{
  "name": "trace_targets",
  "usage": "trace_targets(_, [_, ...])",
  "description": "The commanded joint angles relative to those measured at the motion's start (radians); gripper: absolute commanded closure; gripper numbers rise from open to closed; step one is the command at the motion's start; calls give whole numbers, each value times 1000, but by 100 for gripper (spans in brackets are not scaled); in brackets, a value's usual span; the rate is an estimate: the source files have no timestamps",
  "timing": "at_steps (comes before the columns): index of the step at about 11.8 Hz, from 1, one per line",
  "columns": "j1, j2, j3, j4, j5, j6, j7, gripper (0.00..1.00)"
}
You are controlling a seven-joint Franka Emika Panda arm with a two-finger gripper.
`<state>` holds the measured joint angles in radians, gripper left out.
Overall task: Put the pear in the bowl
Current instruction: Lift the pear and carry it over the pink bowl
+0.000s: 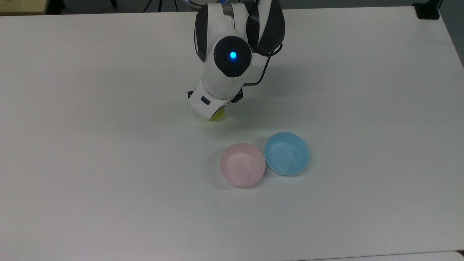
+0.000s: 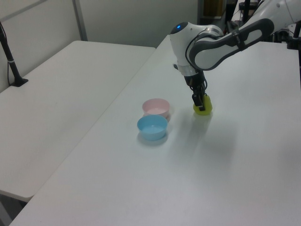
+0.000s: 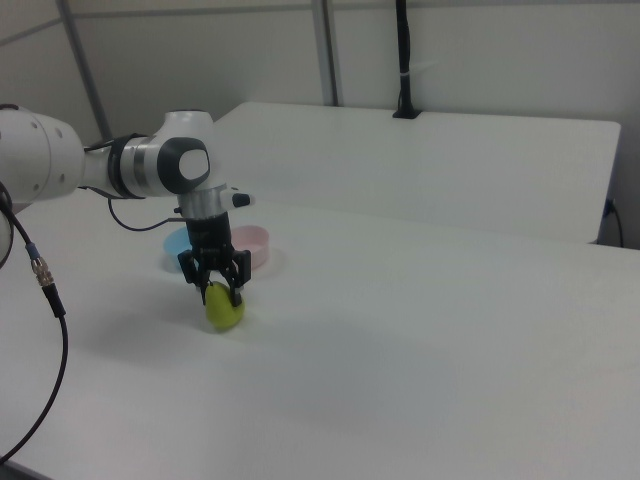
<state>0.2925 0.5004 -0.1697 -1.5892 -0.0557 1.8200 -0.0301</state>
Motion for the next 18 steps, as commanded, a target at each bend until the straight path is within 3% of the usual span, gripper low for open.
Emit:
trace_targets(1, [11, -110, -11, -22, 0, -7, 6, 80])
trace_targets(5, [-2, -128, -20, 118, 125, 7, 54, 77])
trace_targets(10, [8, -13, -10, 127, 126, 459, 272, 71])
trace_targets(15, [45, 139, -5, 213, 125, 513, 314, 67])
trace_targets(18, [68, 190, -5, 204, 109, 512, 309, 53])
